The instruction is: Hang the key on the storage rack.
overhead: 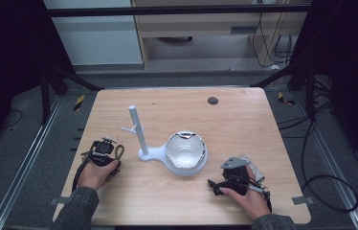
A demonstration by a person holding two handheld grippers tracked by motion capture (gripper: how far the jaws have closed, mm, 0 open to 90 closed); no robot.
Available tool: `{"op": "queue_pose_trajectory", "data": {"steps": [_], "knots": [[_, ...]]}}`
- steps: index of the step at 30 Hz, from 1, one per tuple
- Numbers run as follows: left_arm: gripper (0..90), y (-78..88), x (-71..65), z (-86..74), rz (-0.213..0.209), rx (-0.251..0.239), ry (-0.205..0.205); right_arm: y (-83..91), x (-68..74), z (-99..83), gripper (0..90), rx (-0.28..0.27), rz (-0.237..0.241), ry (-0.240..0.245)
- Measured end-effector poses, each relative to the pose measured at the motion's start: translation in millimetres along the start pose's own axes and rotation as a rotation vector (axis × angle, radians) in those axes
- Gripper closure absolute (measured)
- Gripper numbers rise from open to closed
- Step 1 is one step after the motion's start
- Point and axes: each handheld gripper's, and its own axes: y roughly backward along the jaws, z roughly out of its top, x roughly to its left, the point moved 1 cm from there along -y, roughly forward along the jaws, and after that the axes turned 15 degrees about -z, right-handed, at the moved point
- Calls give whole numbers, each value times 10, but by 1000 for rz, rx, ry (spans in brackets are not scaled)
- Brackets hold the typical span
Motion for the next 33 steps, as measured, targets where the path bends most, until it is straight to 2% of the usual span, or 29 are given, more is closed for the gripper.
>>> {"op": "queue_pose_trajectory", "data": {"steps": [6, 10, 12, 14, 15, 17, 20, 21, 25, 33], "knots": [[654, 0, -7, 1, 0, 1, -17, 1, 0, -1, 6, -1, 0, 1], [656, 52, -10, -22, -8, -30, -32, 3, 1, -2, 6, 1, 1, 0], [657, 140, -17, -78, -15, -85, -47, 5, 2, -1, 6, 2, 2, -1], [656, 165, -18, -95, -14, -96, -52, 5, 2, -1, 5, 2, 2, -1], [657, 225, -30, -154, -19, -146, -67, 5, 2, -1, 6, 2, 2, -1], [657, 248, -42, -184, -21, -165, -73, 5, 2, -1, 6, 2, 2, -1], [658, 337, -96, -290, -22, -233, -108, 5, 1, -1, 5, 3, 3, 0], [658, 337, -96, -290, -22, -233, -108, 5, 1, -1, 5, 3, 3, 0], [658, 458, -151, -387, -33, -296, -140, 5, 2, -1, 5, 3, 2, -1], [658, 579, -205, -420, -34, -371, -158, 2, 3, 0, 3, 4, 1, -8]]}}
